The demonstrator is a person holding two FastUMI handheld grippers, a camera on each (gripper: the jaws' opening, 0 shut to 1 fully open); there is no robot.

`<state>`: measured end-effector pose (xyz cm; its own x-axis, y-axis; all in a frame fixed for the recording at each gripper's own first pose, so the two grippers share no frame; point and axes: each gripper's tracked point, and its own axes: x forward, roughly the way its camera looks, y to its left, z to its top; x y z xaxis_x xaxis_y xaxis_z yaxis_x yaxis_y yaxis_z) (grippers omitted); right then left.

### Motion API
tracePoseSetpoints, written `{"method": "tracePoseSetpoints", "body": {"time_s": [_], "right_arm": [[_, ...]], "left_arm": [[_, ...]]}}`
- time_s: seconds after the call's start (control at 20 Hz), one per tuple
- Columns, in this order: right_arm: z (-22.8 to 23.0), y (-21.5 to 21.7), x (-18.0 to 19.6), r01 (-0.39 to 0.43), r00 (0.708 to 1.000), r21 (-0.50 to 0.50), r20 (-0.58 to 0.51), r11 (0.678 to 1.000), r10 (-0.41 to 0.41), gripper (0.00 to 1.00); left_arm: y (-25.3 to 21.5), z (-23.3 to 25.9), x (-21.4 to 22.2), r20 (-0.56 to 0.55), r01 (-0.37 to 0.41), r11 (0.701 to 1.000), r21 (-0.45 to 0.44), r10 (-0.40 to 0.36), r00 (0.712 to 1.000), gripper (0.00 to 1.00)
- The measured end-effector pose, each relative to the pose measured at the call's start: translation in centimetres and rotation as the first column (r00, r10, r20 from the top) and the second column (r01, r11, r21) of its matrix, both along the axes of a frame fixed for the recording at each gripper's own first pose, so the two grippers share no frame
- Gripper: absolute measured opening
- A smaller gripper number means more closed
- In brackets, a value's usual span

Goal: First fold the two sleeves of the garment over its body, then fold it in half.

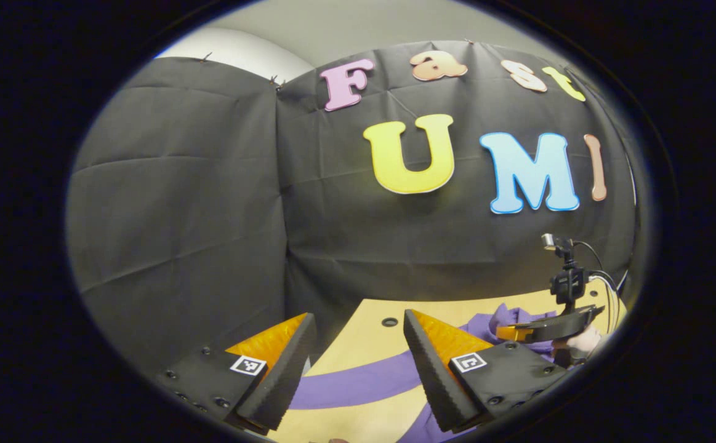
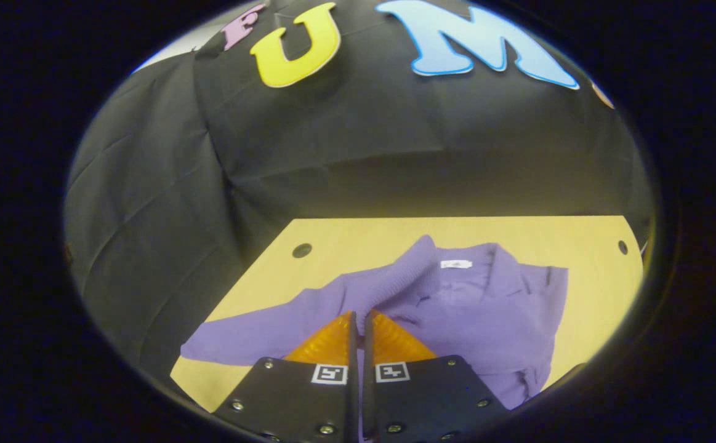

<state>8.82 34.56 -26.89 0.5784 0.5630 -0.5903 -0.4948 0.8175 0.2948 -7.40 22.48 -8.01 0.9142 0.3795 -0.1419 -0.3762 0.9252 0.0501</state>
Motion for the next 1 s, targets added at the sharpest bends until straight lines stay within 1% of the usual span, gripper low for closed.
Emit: {"method": "tracePoseSetpoints", "body": {"time_s": [0.15,0.3,0.4,0.45,0.5,0.55,0.6,0.7,1.0], "right_arm": [[-1.2,1.8,-0.9,-0.043,0.999,-0.019,-0.017,0.999,0.043,0.03],[-2.2,2.7,-1.1,-0.06,0.998,-0.066,-0.023,0.996,0.058,0.02],[-2.8,3.4,-1.9,-0.082,0.996,-0.067,-0.039,0.994,0.079,0.04],[-3.1,3.4,-2.1,-0.09,0.995,-0.065,-0.05,0.994,0.087,0.07],[-3.2,3.5,-2.1,-0.09,0.995,-0.068,-0.05,0.994,0.087,0.13],[-3.0,3.7,-2.2,-0.093,0.995,-0.06,-0.048,0.994,0.091,0.13],[-2.4,3.8,-2.4,-0.097,0.994,-0.049,-0.049,0.994,0.095,0.15],[-1.7,3.7,-2.4,-0.095,0.995,-0.05,-0.036,0.994,0.093,0.47],[0.6,2.5,-2.5,-0.092,0.996,-0.047,0.007,0.995,0.092,0.47]], "left_arm": [[1.8,-0.5,-1.2,-0.009,-0.034,0.999,0.003,0.034,0.999,0.94],[3.3,-1.0,-2.0,-0.017,-0.062,0.998,-0.001,0.062,0.998,0.95],[4.0,-1.6,-2.3,-0.024,-0.075,0.997,-0.005,0.075,0.997,0.94],[4.3,-1.8,-2.3,-0.026,-0.079,0.997,-0.008,0.078,0.997,0.94],[4.6,-2.0,-2.3,-0.029,-0.081,0.997,-0.013,0.081,0.996,0.94],[4.7,-2.3,-2.3,-0.031,-0.084,0.996,-0.016,0.083,0.996,0.94],[5.0,-2.7,-2.2,-0.032,-0.085,0.996,-0.019,0.084,0.996,0.95],[5.2,-3.2,-2.0,-0.038,-0.086,0.996,-0.023,0.085,0.996,0.94],[5.8,-5.6,-0.9,-0.054,-0.081,0.995,-0.053,0.078,0.996,0.95]]}}
